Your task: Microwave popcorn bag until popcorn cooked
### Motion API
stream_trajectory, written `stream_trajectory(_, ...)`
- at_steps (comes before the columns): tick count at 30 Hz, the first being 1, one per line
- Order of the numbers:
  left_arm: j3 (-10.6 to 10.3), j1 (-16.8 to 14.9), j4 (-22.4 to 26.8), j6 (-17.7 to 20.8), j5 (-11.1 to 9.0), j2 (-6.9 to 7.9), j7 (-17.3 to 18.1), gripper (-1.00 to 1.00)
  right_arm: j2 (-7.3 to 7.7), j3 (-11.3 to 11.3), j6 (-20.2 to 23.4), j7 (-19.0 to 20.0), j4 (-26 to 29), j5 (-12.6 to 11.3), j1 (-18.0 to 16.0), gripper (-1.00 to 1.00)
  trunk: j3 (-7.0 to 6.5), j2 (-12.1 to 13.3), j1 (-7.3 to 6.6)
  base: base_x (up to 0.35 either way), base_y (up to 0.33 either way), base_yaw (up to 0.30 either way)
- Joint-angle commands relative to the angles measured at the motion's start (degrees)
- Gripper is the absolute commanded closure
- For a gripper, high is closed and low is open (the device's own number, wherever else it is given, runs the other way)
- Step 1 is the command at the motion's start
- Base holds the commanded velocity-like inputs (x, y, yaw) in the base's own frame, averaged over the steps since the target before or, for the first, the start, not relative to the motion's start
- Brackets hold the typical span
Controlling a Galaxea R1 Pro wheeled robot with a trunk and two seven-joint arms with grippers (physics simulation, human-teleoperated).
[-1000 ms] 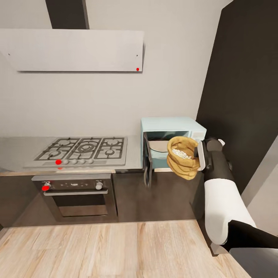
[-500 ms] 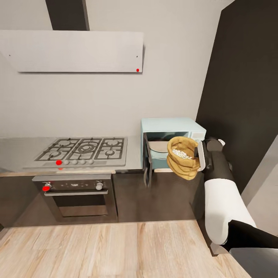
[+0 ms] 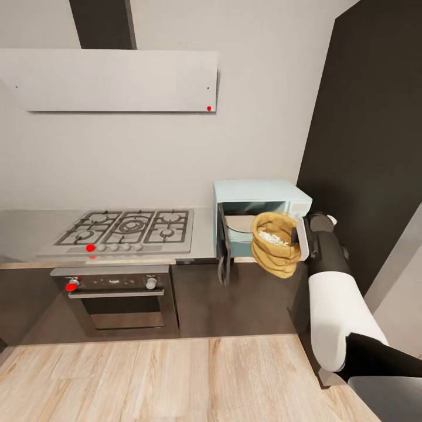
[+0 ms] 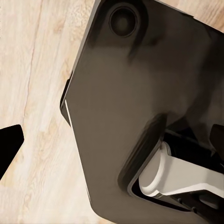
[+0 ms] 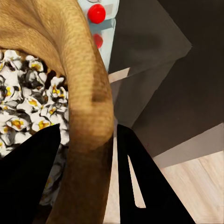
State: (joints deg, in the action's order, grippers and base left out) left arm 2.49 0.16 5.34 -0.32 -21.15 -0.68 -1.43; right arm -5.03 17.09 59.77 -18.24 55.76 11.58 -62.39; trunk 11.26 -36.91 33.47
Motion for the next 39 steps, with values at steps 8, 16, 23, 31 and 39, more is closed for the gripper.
stream_trajectory(8, 0.2, 0.0, 0.1, 0.0, 0.0, -0.03, -0.1, -1.00, -0.06, 0.1, 0.2, 0.1, -0.2, 0.3, -0.1, 1.00, 0.08, -0.1, 0.02, 0.000, 0.000, 0.000)
stream_trajectory(16, 0.1, 0.0, 0.1, 0.0, 0.0, 0.06, -0.1, -1.00, -0.23, 0.0, 0.2, 0.1, 0.1, 0.4, -0.1, 1.00, 0.08, -0.1, 0.02, 0.066, 0.000, 0.000)
stream_trajectory(23, 0.1, 0.0, 0.1, 0.0, 0.1, 0.06, -0.1, -1.00, -0.25, 0.1, 0.2, 0.1, 0.2, 0.4, -0.1, 1.00, 0.08, -0.1, 0.02, 0.244, 0.000, 0.000)
stream_trajectory(31, 0.1, 0.0, 0.1, 0.0, 0.1, 0.06, -0.1, -1.00, -0.24, 0.1, 0.2, 0.1, 0.2, 0.4, -0.1, 1.00, 0.08, -0.1, 0.02, 0.243, 0.000, 0.000)
stream_trajectory(39, 0.1, 0.0, 0.1, 0.0, 0.0, 0.06, -0.1, -1.00, -0.24, 0.1, 0.2, 0.1, 0.2, 0.5, -0.1, 1.00, 0.08, -0.1, 0.02, 0.240, 0.000, 0.000)
